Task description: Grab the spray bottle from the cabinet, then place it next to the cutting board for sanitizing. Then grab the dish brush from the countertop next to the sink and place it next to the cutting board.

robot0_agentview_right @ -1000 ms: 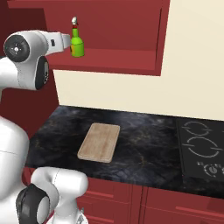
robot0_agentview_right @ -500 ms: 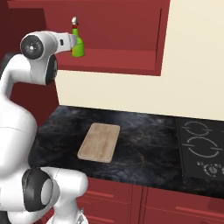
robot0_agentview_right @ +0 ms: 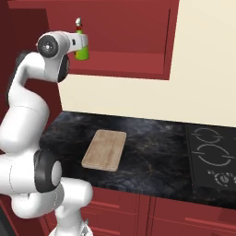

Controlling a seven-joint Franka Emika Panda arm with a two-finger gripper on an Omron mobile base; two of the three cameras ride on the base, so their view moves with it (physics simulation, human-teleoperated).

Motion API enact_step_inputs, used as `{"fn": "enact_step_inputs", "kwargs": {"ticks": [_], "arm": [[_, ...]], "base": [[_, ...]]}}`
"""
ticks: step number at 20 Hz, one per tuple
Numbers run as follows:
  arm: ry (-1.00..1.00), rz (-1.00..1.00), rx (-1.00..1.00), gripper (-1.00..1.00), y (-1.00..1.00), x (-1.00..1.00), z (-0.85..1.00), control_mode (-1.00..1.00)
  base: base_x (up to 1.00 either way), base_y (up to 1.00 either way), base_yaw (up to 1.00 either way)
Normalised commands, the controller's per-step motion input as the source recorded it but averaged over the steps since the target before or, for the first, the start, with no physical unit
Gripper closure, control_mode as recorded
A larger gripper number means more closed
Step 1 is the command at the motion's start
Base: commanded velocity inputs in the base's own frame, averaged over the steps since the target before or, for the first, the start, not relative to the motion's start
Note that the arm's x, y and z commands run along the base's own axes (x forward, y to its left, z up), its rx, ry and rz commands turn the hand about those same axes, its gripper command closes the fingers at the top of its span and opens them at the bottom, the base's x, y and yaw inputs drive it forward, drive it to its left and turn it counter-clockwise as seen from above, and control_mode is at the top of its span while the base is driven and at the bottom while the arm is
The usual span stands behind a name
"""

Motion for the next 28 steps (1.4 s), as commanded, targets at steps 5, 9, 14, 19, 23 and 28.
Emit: {"fn": "enact_step_inputs", "kwargs": {"ticks": [5, 9, 14, 19, 23, 28], "arm": [[0.0, 0.0, 0.0, -1.0, 0.14, 0.59, 0.0, -1.0], [0.03, 0.0, 0.0, -1.0, 0.03, 0.61, 0.0, -1.0], [0.01, 0.0, 0.01, -1.0, 0.09, 0.61, 0.0, -1.0], [0.03, 0.0, 0.0, -1.0, 0.14, 0.57, 0.0, -1.0], [0.03, 0.0, 0.0, -1.0, 0.0, 0.42, 0.0, -1.0], [0.03, 0.0, 0.0, -1.0, 0.0, 0.4, 0.0, -1.0]], "base": [[0.0, 0.0, 0.0], [0.0, 0.0, 0.0], [0.0, 0.0, 0.0], [0.0, 0.0, 0.0], [0.0, 0.0, 0.0], [0.0, 0.0, 0.0]]}}
